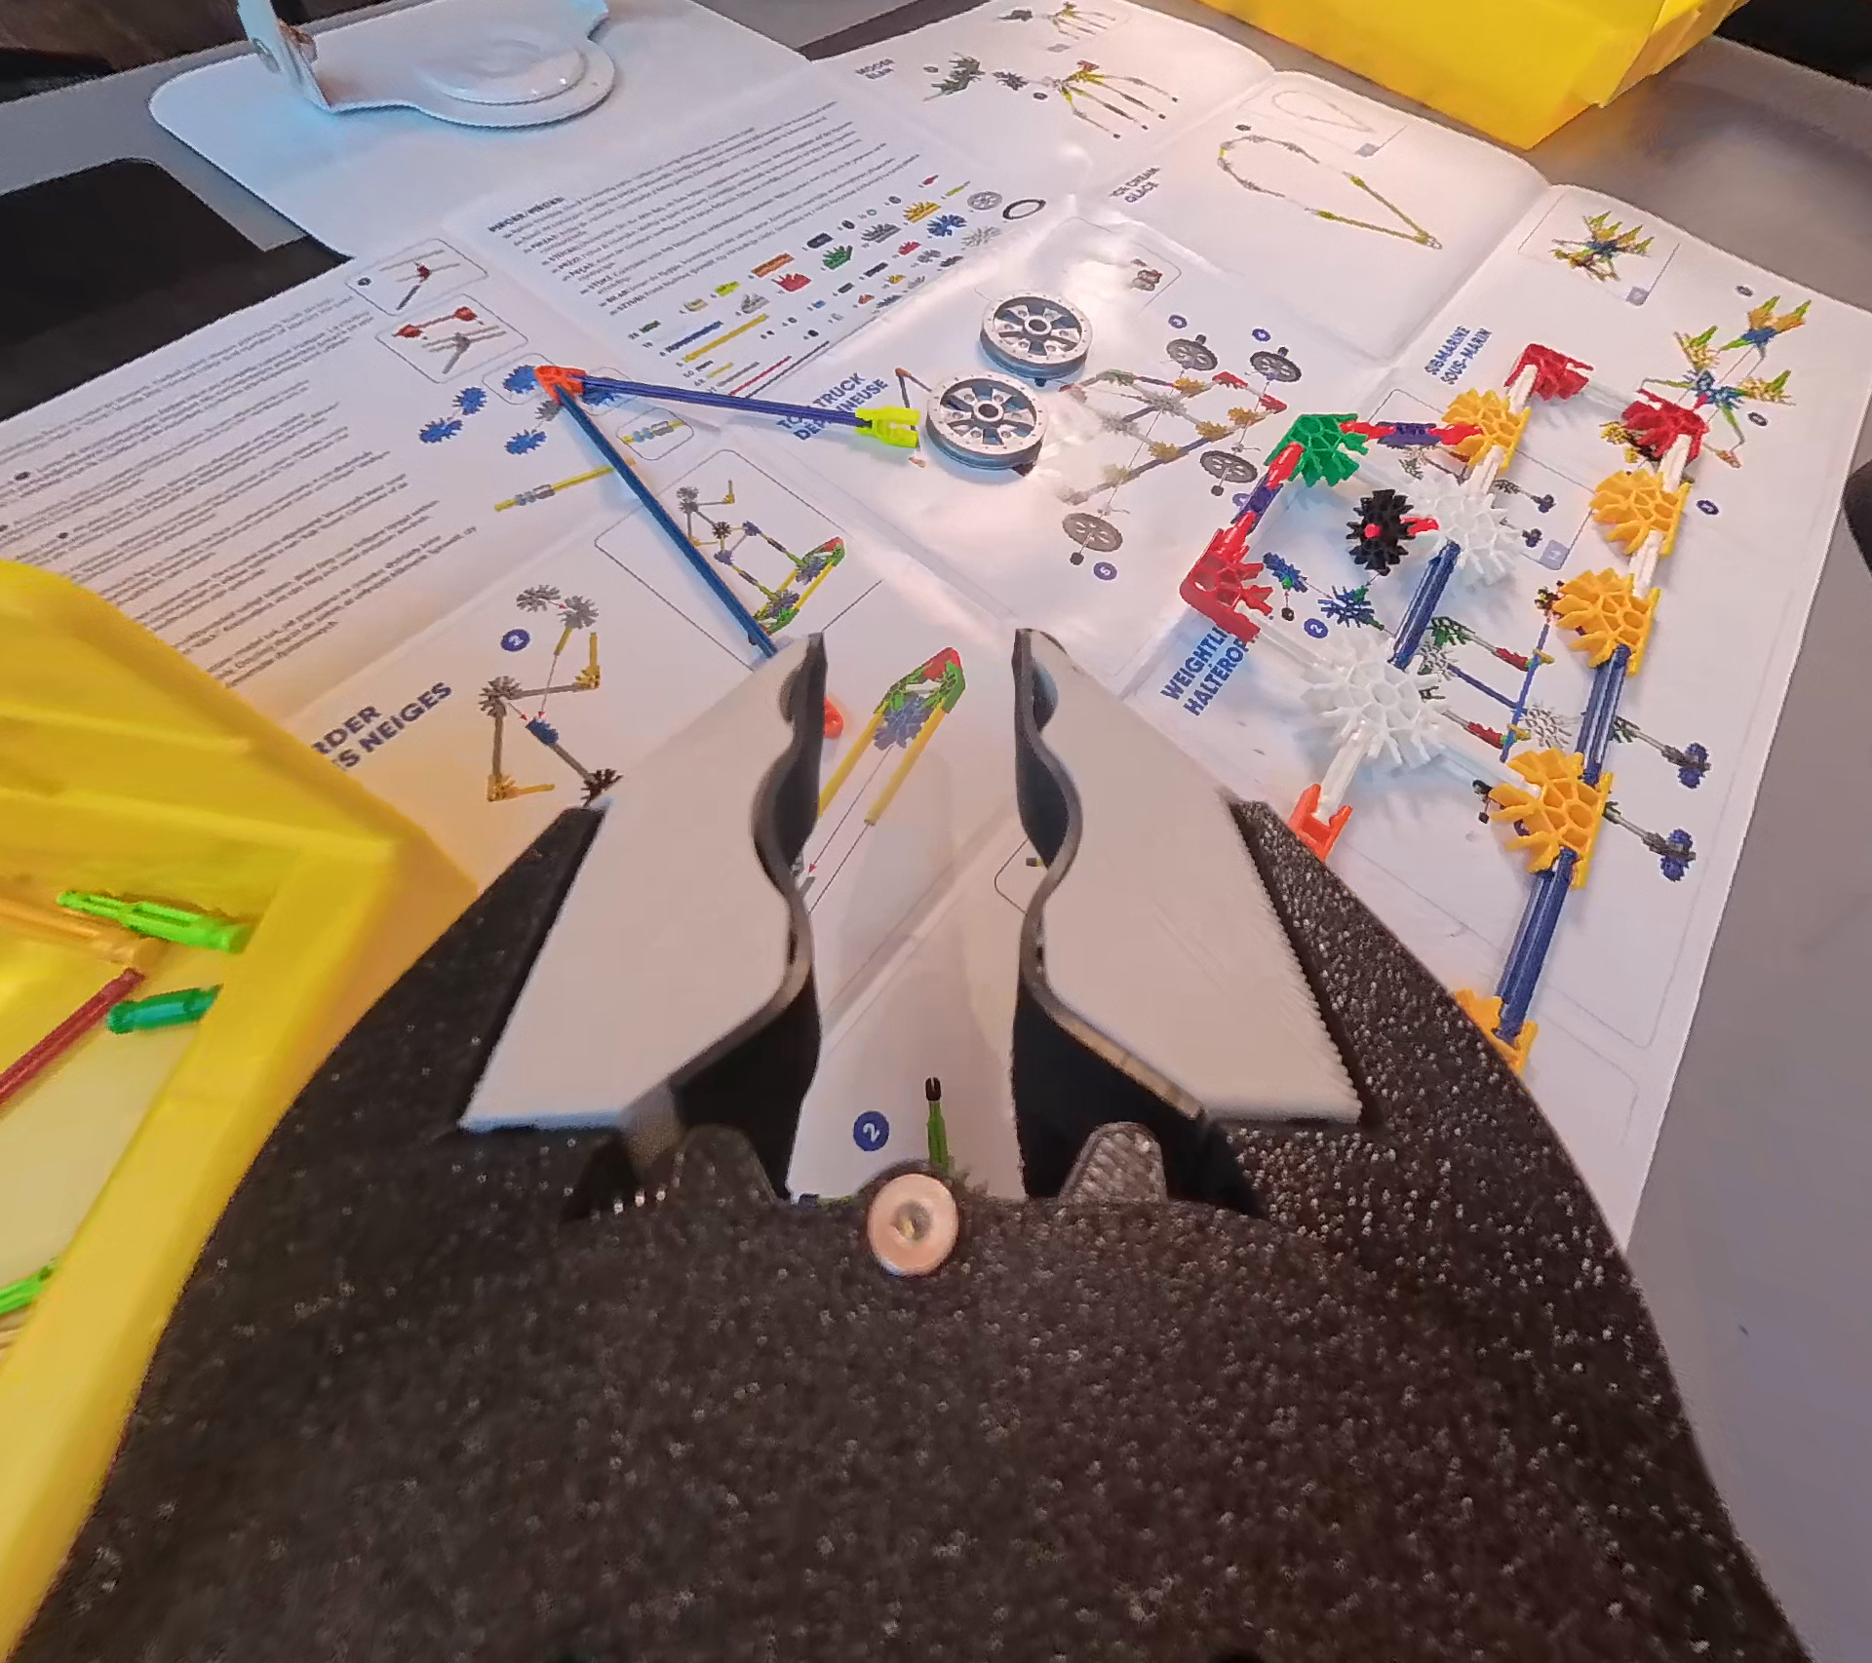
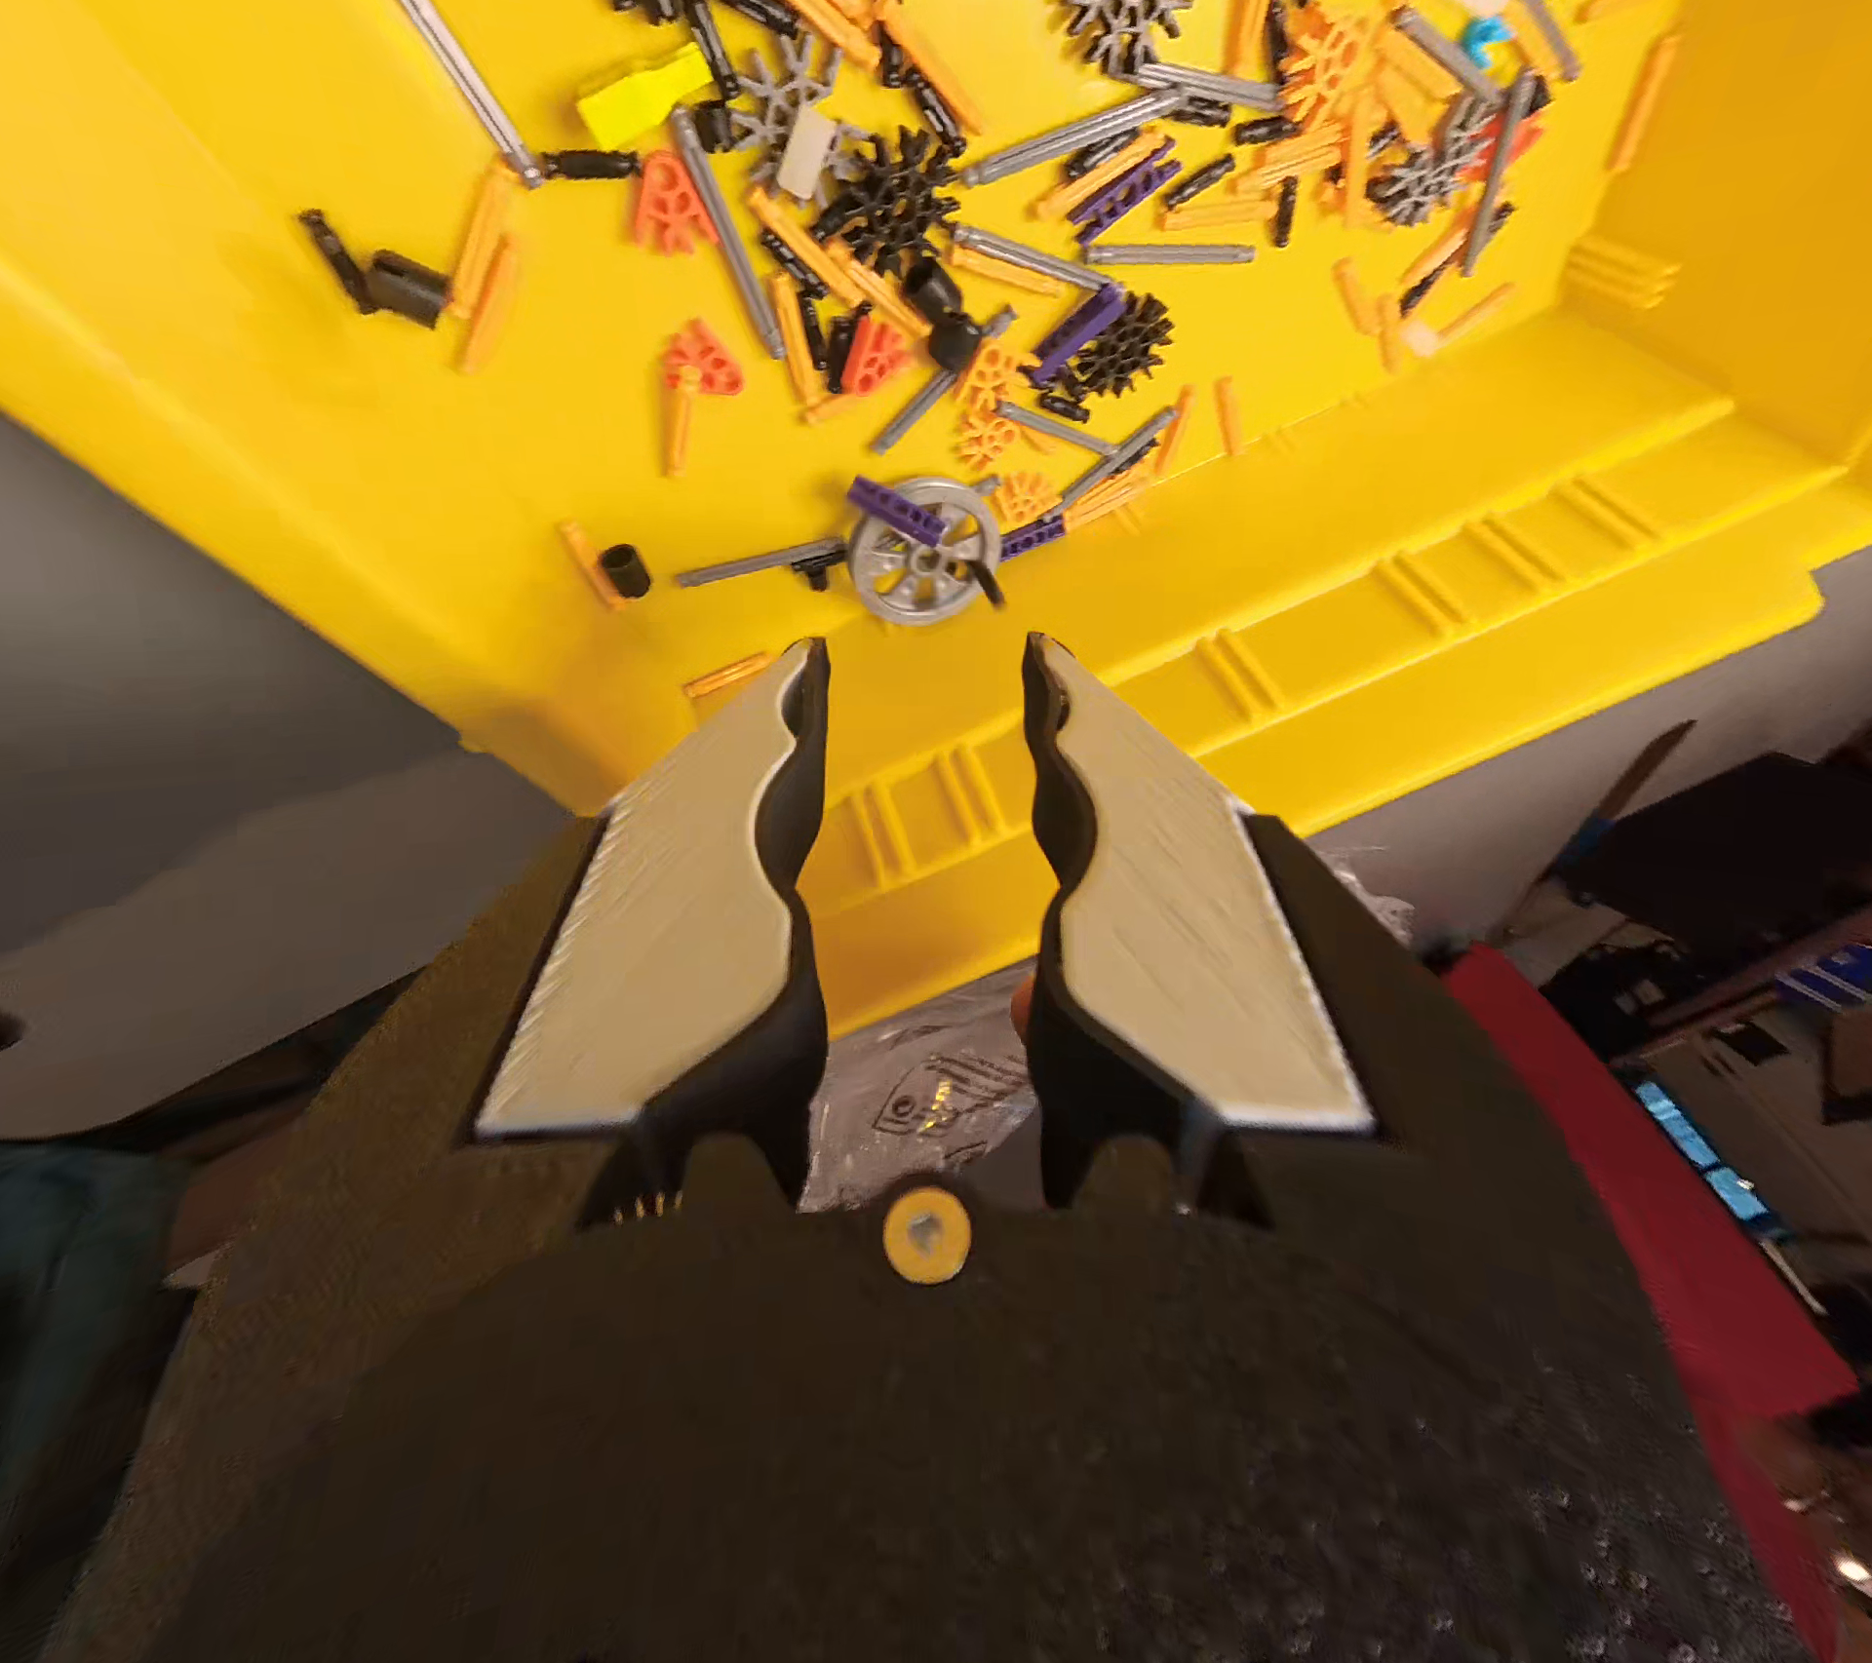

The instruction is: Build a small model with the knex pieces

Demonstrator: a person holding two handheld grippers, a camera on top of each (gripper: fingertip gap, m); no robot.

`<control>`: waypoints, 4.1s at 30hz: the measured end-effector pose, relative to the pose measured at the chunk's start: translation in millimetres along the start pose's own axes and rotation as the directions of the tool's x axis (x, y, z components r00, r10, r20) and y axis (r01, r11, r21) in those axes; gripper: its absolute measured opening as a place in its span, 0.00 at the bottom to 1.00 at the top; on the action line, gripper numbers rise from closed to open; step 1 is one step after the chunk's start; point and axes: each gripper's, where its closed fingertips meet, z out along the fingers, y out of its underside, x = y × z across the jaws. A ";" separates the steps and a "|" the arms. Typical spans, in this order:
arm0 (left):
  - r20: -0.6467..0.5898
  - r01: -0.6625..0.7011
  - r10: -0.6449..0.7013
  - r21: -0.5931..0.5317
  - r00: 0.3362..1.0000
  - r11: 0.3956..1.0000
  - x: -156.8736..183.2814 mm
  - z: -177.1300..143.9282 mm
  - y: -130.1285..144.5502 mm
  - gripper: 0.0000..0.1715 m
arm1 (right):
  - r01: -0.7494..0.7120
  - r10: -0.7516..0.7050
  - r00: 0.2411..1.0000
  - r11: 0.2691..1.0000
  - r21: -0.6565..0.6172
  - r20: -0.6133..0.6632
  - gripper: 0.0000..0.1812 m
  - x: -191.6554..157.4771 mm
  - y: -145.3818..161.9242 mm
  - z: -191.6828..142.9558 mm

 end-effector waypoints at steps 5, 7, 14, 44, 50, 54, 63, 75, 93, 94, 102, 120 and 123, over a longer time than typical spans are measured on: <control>-0.025 0.041 -0.039 0.075 0.999 0.996 -1.6 -9.8 -8.2 0.19 | -0.019 0.022 0.998 0.999 -0.042 0.059 0.16 -1.8 3.1 -7.5; -0.034 0.057 -0.054 0.095 0.998 0.994 -2.3 -13.1 -10.2 0.19 | -0.048 0.051 0.997 0.998 -0.041 0.065 0.16 1.2 4.1 -8.9; -0.047 0.052 -0.048 0.088 0.998 0.995 1.1 -13.1 -8.9 0.19 | 0.010 -0.009 1.000 0.998 -0.066 0.006 0.23 3.1 -1.6 26.2; -0.050 0.057 -0.053 0.078 0.997 0.995 1.3 -12.4 -7.9 0.19 | -0.608 0.553 0.784 0.587 0.535 0.284 0.05 45.5 -53.9 -14.4; -0.053 0.062 -0.058 0.074 0.997 0.995 1.5 -12.0 -7.1 0.19 | -0.347 0.365 0.928 0.918 0.191 -0.069 0.10 35.6 -18.4 28.4; -0.059 0.061 -0.057 0.068 0.997 0.996 2.3 -11.3 -6.5 0.19 | -0.111 0.104 0.984 0.993 -0.045 -0.147 0.11 25.2 -12.8 46.7; -0.066 0.065 -0.060 0.079 0.996 0.995 3.4 -13.5 -7.3 0.19 | -0.093 0.094 0.995 0.993 -0.070 0.015 0.03 25.9 -19.7 55.7; -0.083 0.063 -0.057 0.073 0.995 0.995 6.3 -13.1 -6.5 0.19 | -0.584 0.348 0.812 0.470 0.662 0.469 0.01 35.4 -69.1 -75.3; -0.058 0.011 -0.008 0.048 0.998 0.999 11.3 -10.7 -2.9 0.19 | -0.134 0.052 0.991 0.572 0.809 0.127 0.02 -86.8 -239.1 -145.8; -0.056 0.008 -0.006 0.048 0.998 0.999 11.8 -11.1 -2.7 0.19 | -0.067 -0.003 0.996 0.604 0.795 0.086 0.01 -98.0 -261.2 -144.6; -0.051 -0.031 0.033 0.026 0.998 0.999 18.2 -10.9 1.4 0.19 | 0.228 -0.222 0.971 0.774 0.591 -0.083 0.04 -123.0 -343.9 -101.7; -0.024 -0.027 0.027 -0.001 0.999 1.000 14.9 -8.0 4.7 0.19 | -0.524 0.596 0.786 0.499 0.691 0.165 0.10 74.0 -114.2 -78.8; -0.005 -0.013 0.013 0.033 1.000 0.999 11.1 -11.9 0.4 0.19 | -0.568 0.548 0.795 0.521 0.637 0.260 0.11 58.5 -116.5 -34.0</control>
